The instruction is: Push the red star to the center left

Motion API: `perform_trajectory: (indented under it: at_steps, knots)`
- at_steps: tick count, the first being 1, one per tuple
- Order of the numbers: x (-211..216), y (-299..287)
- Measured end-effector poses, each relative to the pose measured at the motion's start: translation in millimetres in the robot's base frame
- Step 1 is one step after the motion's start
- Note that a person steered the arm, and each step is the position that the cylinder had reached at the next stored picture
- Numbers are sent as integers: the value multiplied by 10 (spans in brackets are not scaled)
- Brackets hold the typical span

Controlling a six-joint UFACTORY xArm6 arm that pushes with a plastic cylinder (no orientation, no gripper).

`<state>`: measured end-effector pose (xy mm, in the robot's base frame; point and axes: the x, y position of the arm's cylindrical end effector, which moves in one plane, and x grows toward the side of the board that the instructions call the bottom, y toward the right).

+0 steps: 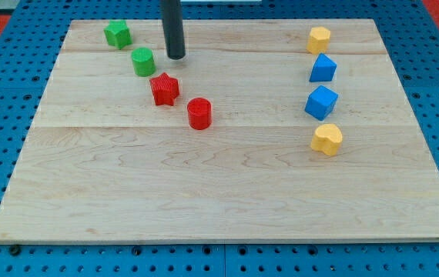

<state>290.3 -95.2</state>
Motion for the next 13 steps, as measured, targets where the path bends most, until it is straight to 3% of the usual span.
perform_trajectory:
  at_steps: [1,2,6,8,9,12,13]
  knots:
    - [10,-897]
    - [18,-965]
    - [301,532]
    - [429,977]
    - [756,987]
    - [805,-444]
    - [667,-314]
